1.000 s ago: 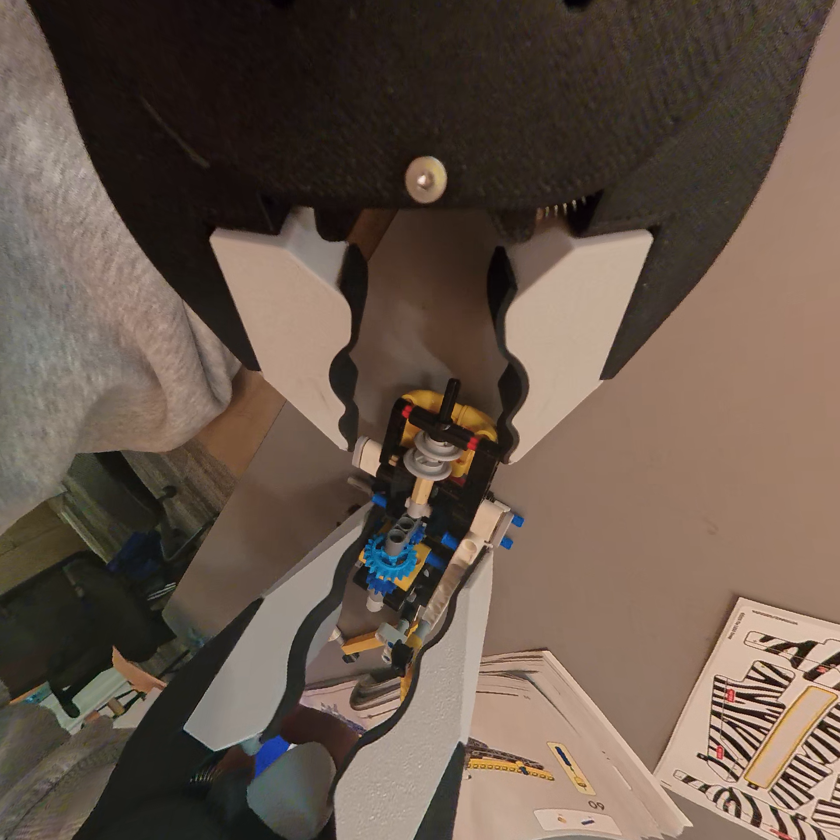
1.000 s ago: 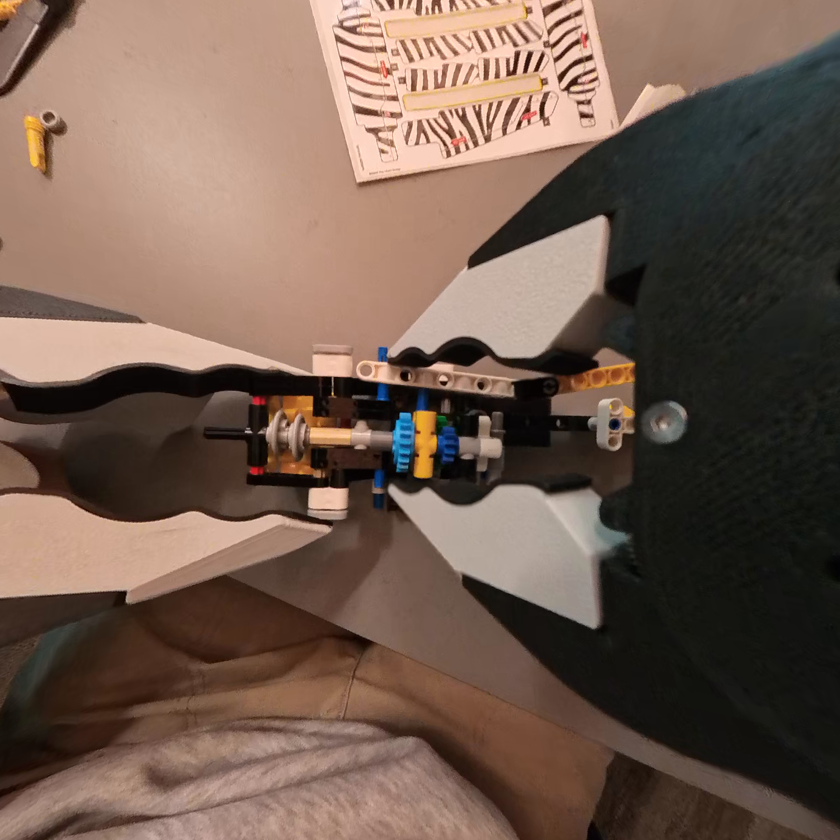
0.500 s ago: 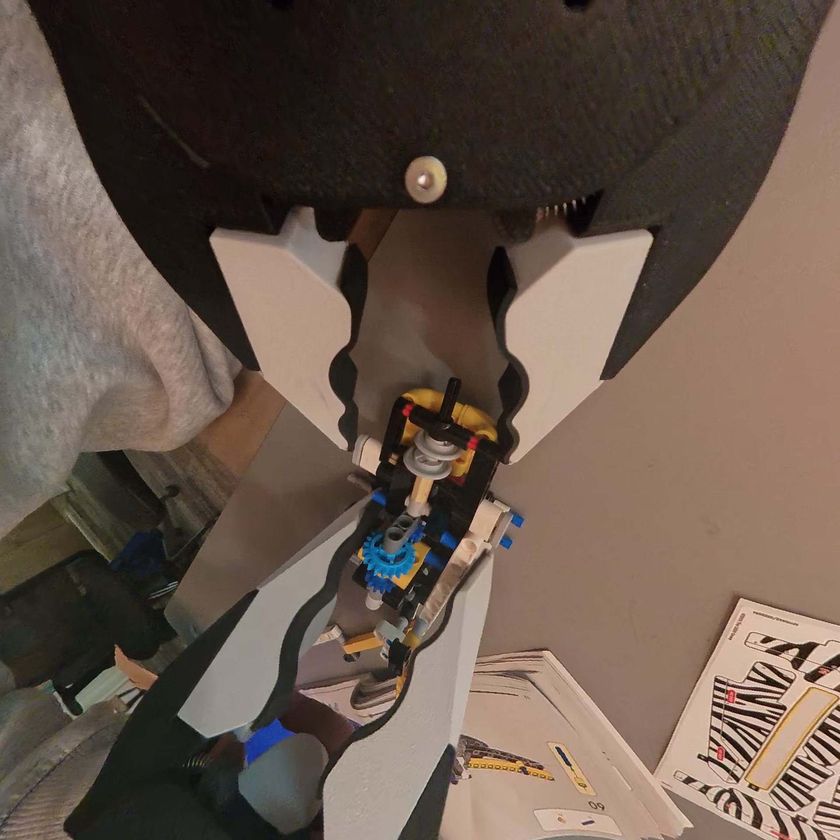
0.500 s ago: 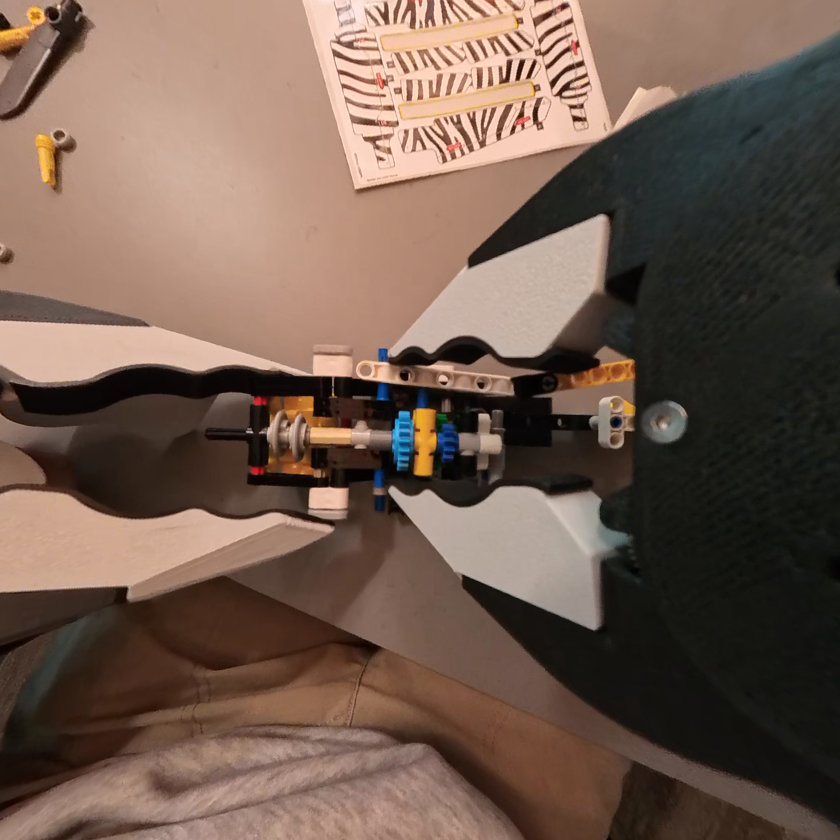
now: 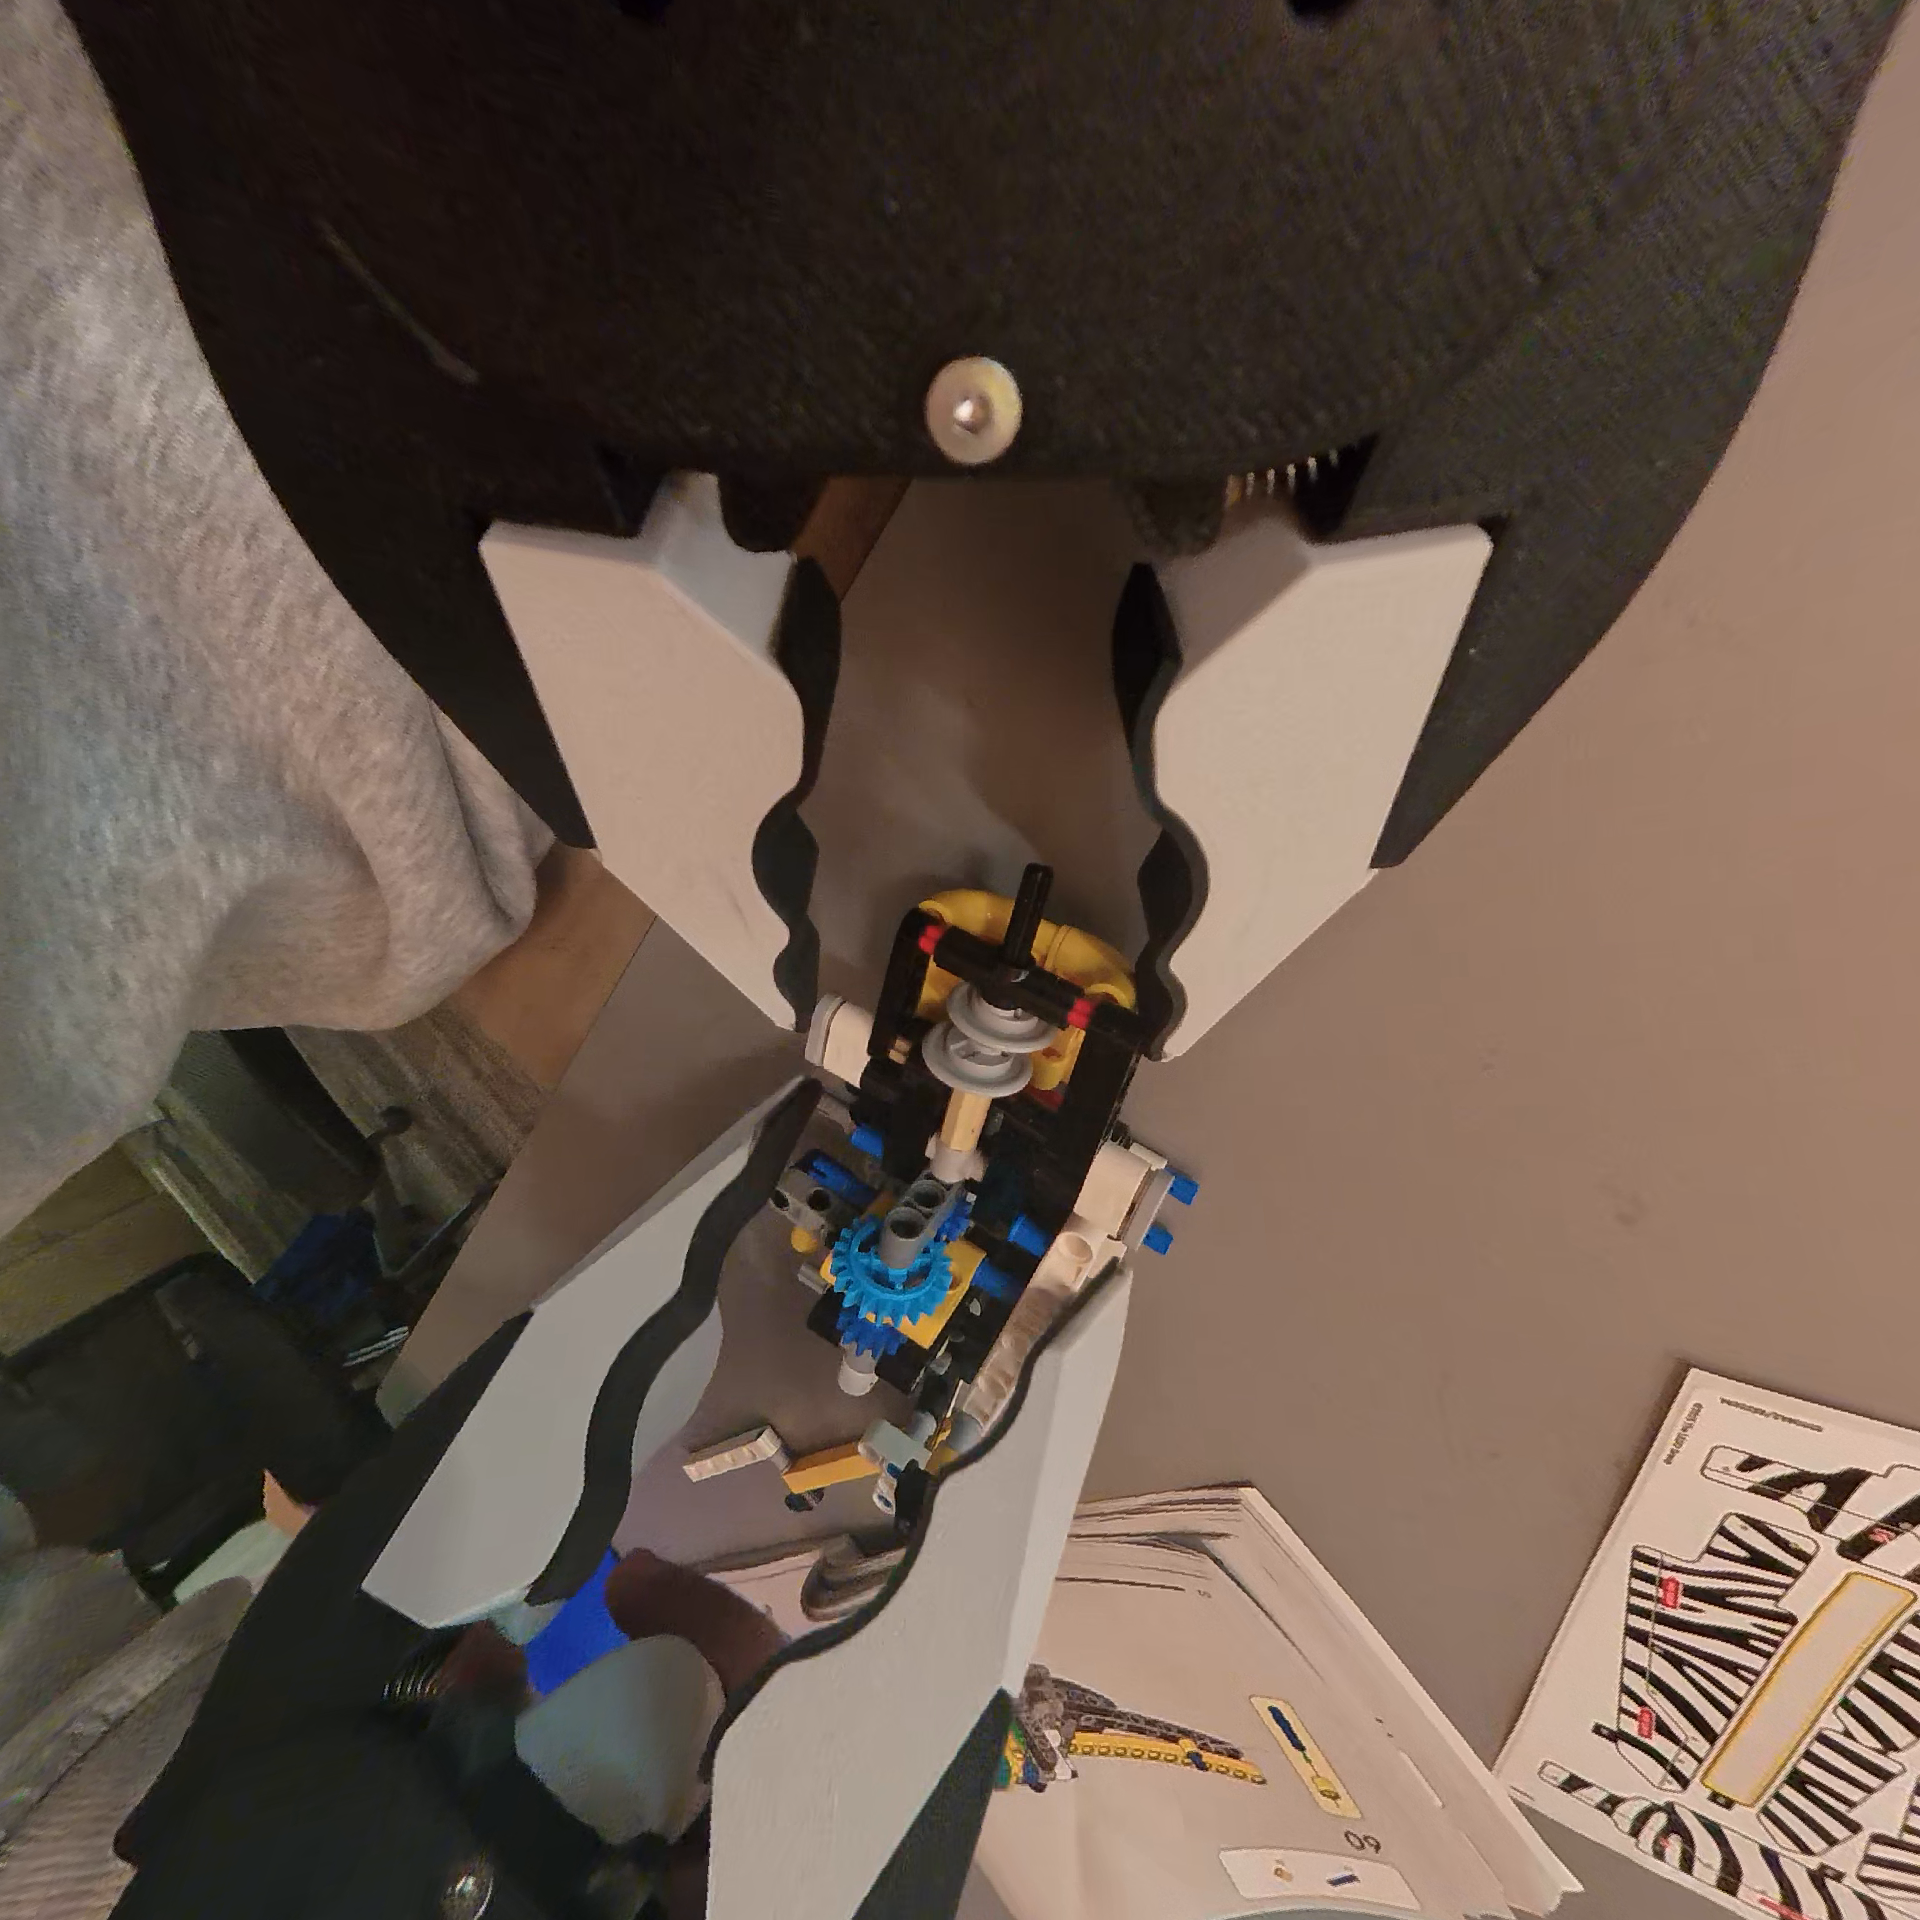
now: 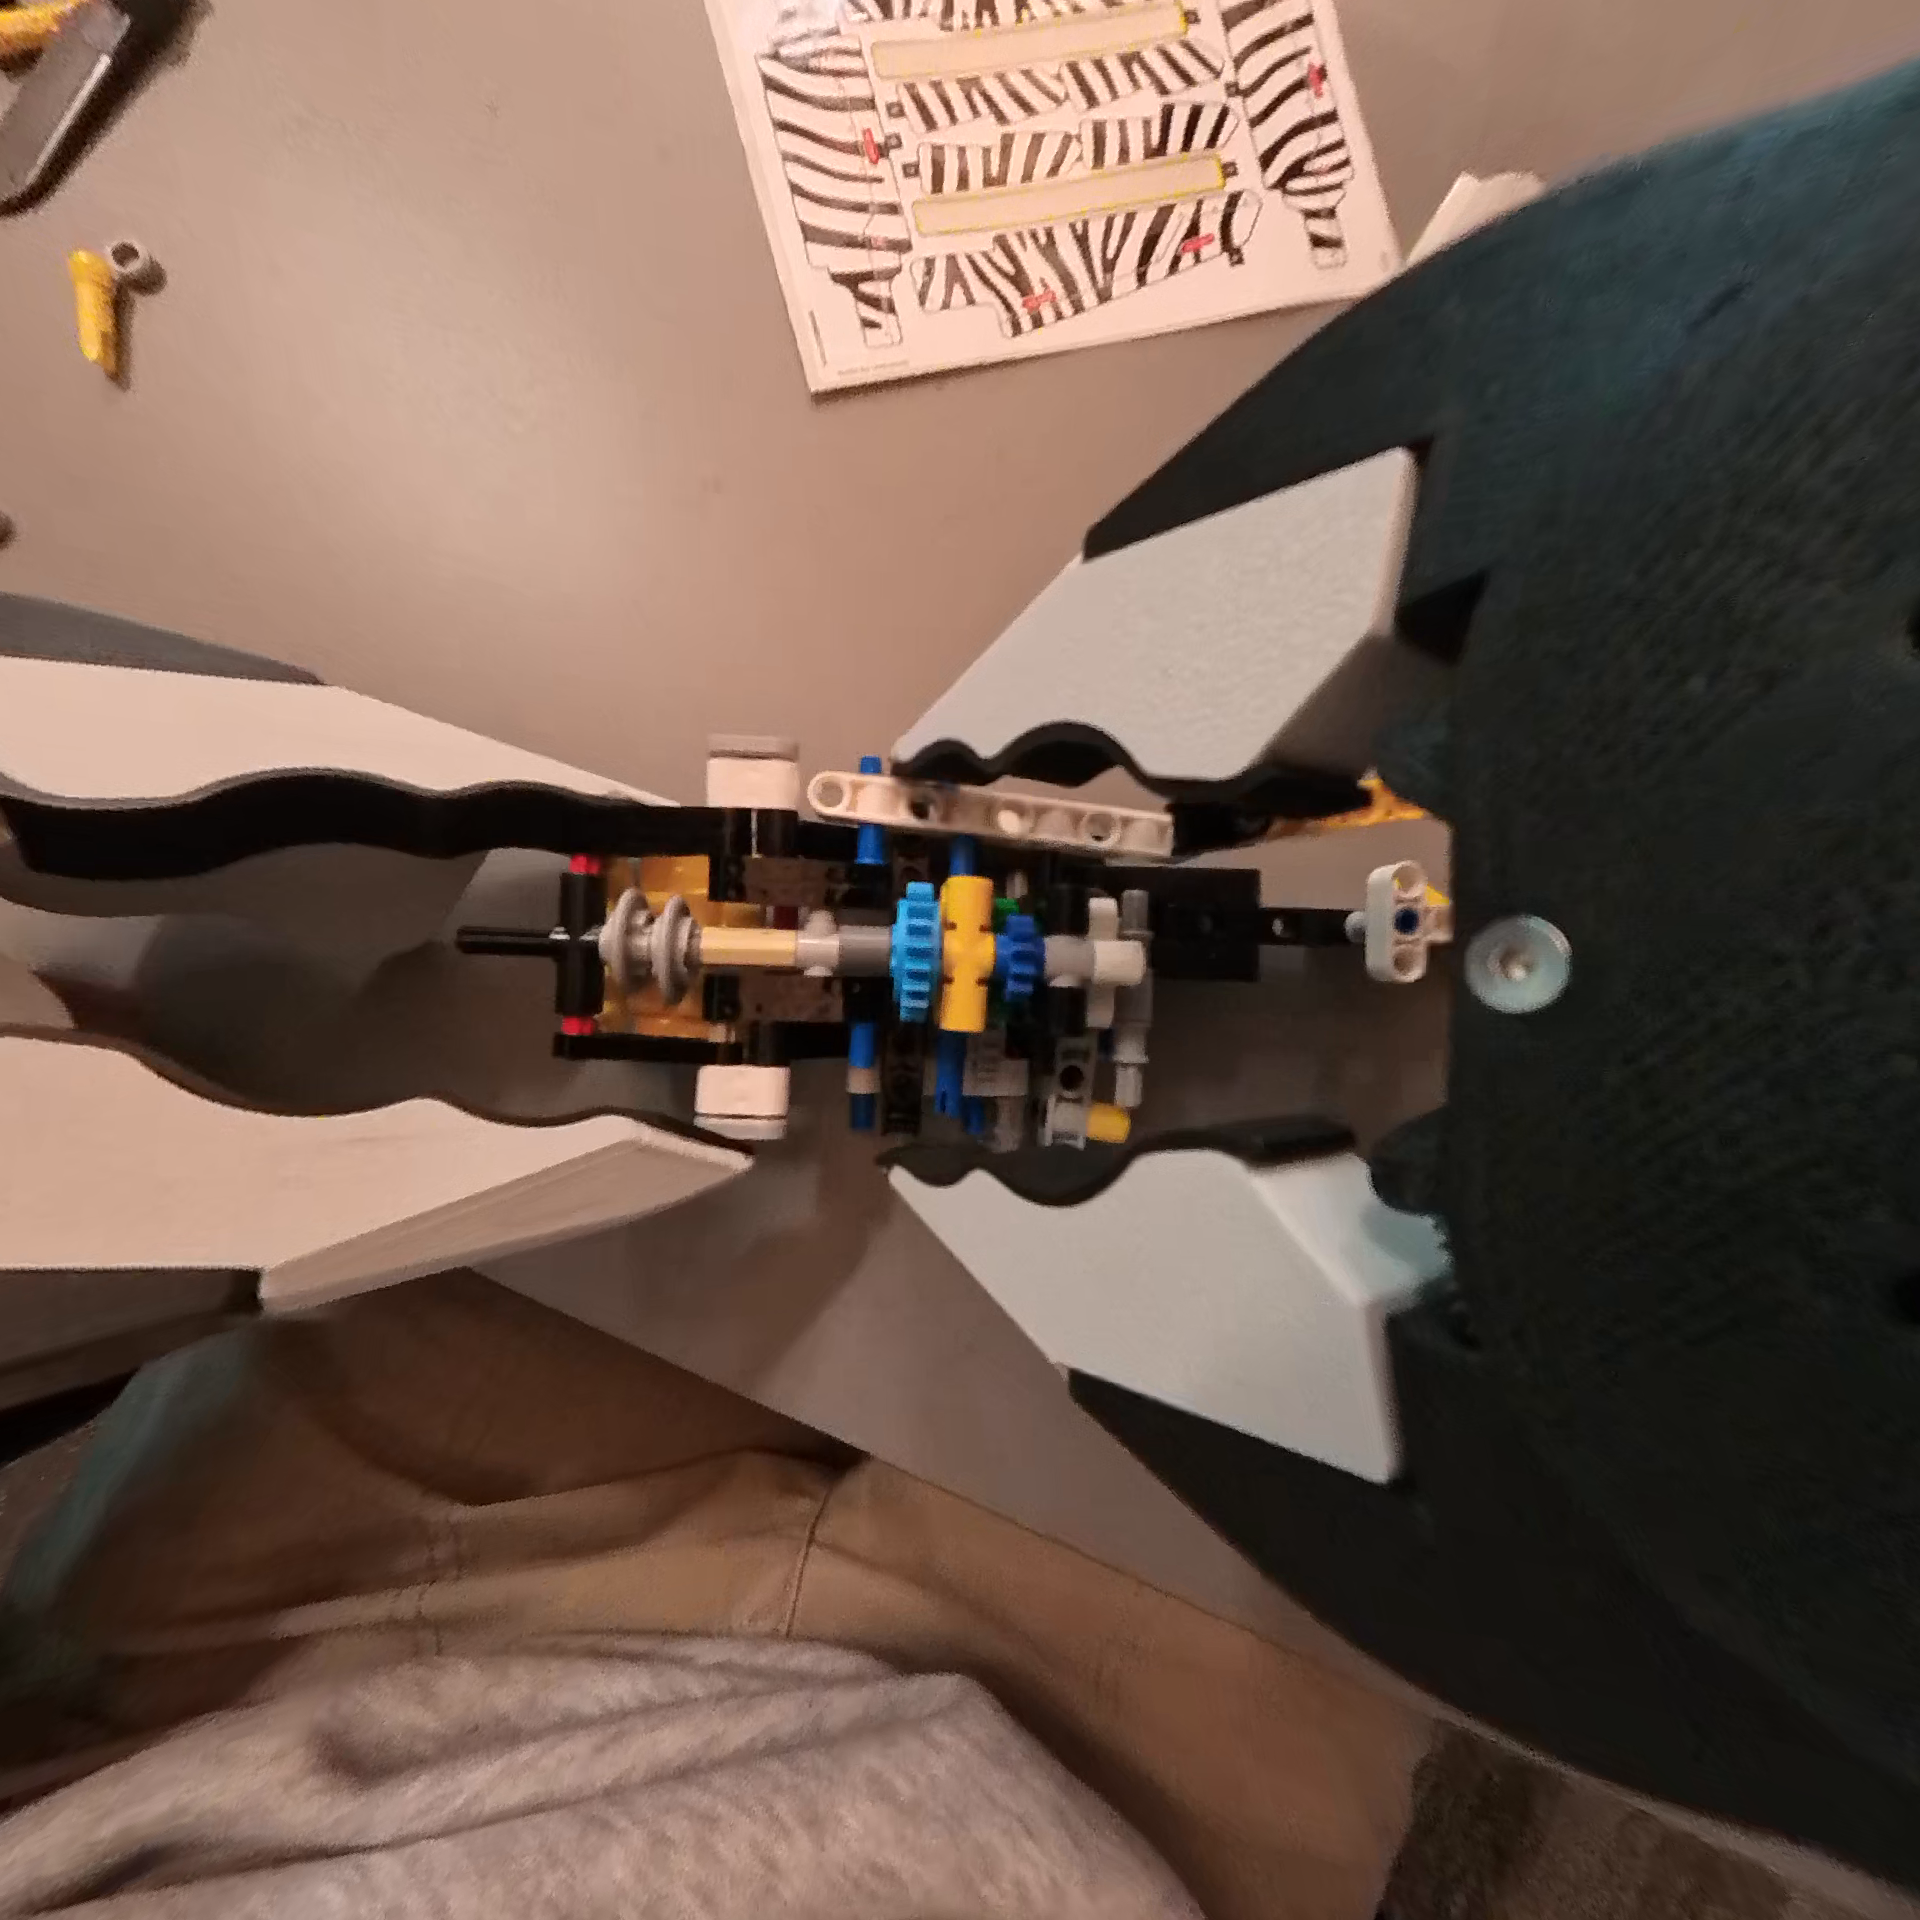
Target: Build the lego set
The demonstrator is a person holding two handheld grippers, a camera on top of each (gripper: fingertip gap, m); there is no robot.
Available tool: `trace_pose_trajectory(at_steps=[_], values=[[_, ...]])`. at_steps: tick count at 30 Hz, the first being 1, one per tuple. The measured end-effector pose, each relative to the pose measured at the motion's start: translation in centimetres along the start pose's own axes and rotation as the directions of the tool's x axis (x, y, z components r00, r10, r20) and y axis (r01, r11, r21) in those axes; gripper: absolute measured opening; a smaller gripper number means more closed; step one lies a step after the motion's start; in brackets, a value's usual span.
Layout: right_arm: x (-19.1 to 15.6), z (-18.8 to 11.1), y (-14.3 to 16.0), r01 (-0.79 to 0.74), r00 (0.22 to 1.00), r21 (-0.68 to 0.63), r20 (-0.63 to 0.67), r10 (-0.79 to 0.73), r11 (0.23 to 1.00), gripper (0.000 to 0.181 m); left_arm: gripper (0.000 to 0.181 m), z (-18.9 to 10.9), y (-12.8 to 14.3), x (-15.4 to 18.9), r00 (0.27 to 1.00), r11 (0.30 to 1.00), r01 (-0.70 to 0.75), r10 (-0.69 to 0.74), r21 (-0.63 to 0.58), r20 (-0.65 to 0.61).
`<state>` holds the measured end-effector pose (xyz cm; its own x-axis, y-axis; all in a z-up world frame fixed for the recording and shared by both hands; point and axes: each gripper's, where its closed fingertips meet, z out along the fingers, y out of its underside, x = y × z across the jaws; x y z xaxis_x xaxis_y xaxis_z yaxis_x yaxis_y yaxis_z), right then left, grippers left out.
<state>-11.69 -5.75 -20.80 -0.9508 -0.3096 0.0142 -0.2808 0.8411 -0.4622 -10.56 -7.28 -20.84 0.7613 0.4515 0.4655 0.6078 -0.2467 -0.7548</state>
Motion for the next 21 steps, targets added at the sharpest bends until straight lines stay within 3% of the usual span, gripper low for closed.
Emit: trace_pose_trajectory(at_steps=[6,21], values=[[0.75,0.18,-0.75,0.003,0.999,0.049,-0.044,-0.001,0.999,0.052,0.06,0.0,0.0,0.02,1.0,1.0,-0.001,0.001,0.0,-0.001],[0.56,0.15,-0.78,0.01,0.999,0.068,-0.032,-0.008,0.998,0.049,0.06,-0.02,-0.03,0.06,1.0,1.0,0.009,-0.009,0.003,-0.007]])
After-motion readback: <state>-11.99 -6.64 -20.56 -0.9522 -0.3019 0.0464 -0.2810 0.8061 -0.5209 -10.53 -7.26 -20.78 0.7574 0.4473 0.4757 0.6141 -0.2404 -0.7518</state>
